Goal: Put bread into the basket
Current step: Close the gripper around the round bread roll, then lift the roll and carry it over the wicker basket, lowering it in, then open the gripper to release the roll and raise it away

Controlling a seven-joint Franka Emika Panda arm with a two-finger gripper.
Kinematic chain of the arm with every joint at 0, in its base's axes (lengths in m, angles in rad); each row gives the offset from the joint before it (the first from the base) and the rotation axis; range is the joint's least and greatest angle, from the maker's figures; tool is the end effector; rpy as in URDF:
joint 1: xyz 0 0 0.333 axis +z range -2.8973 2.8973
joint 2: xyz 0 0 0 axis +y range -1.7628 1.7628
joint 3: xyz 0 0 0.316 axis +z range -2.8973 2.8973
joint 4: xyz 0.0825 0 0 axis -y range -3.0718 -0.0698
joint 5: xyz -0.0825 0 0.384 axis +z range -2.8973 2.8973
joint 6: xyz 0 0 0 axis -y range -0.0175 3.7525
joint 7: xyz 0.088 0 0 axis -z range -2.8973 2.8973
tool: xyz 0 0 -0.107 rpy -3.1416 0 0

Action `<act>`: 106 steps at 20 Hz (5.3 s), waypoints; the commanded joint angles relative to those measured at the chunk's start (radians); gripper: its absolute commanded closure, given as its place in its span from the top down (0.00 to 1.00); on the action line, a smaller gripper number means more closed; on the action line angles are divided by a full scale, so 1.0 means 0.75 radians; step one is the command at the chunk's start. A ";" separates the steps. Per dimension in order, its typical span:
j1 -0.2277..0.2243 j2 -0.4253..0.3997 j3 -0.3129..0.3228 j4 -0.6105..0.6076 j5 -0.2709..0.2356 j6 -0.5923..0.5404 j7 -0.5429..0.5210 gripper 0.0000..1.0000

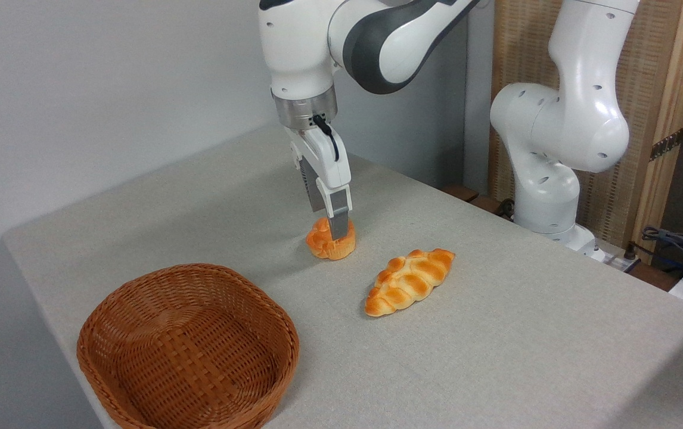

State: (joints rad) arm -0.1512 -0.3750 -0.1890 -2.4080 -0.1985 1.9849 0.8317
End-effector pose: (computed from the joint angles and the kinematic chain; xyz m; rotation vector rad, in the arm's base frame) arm 0.3964 -0.1559 0.4462 2.5974 -1.5436 -0.0329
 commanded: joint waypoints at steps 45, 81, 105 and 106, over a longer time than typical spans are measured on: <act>-0.015 0.167 0.017 0.234 0.005 0.078 -0.145 0.46; -0.015 0.676 0.193 0.820 0.132 0.299 -0.168 1.00; -0.007 0.586 0.197 0.822 0.123 0.162 -0.346 1.00; -0.007 0.562 0.203 0.822 0.130 0.109 -0.342 1.00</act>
State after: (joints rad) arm -0.1589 0.1071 -0.0461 -1.7919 -0.1134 2.1698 0.6042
